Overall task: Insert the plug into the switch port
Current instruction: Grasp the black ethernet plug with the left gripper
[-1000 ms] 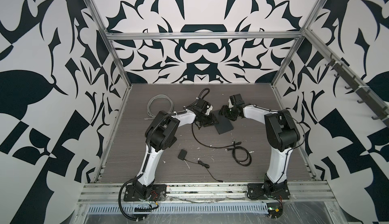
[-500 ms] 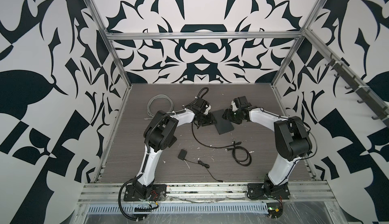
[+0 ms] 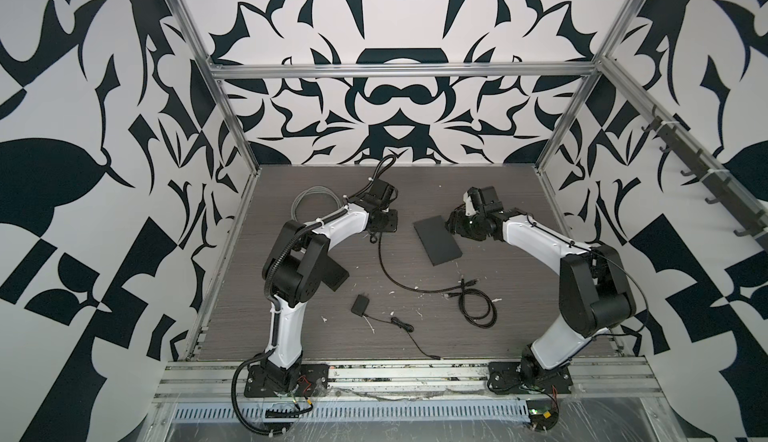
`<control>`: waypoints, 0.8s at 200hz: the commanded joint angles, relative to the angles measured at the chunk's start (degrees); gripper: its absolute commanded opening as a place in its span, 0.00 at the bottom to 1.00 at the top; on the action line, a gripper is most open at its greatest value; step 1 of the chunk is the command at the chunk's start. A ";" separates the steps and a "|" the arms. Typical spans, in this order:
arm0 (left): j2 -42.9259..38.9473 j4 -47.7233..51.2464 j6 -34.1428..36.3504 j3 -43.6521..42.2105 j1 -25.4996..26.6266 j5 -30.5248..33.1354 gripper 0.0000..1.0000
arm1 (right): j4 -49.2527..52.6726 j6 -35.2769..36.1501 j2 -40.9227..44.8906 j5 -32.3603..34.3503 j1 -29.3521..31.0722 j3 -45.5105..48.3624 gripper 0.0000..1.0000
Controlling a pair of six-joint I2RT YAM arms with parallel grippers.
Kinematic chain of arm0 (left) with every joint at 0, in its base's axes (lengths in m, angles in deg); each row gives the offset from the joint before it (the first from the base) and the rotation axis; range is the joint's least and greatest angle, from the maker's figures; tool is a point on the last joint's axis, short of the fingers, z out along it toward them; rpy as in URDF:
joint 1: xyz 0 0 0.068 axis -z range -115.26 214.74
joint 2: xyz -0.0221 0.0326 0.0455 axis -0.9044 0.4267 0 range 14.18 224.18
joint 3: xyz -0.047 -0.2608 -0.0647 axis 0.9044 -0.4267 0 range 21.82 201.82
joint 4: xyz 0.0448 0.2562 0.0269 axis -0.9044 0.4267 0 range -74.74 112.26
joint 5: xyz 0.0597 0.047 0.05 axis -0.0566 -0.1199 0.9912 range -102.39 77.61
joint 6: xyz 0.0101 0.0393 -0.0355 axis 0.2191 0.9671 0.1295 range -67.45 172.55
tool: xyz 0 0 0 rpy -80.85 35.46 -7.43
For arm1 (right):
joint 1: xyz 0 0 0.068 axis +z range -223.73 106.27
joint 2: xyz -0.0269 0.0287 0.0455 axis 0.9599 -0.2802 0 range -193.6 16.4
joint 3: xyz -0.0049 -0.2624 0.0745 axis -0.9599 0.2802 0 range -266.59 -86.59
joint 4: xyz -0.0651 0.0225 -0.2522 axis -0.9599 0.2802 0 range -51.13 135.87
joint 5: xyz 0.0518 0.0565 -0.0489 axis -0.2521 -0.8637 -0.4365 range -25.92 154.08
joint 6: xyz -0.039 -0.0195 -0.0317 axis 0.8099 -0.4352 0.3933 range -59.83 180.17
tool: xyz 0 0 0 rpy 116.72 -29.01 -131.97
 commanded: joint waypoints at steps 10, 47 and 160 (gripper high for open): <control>3.69 2.26 2.09 0.45 -0.28 3.86 0.42 | 0.83 1.08 0.22 1.07 -0.08 0.55 0.67; 7.24 2.28 3.23 2.36 -0.30 5.89 0.39 | 1.00 0.85 -0.67 0.35 0.10 0.40 0.67; 3.25 -5.18 10.76 -0.75 -0.37 -7.98 0.06 | -3.44 3.28 -1.01 -11.40 0.80 -1.15 0.66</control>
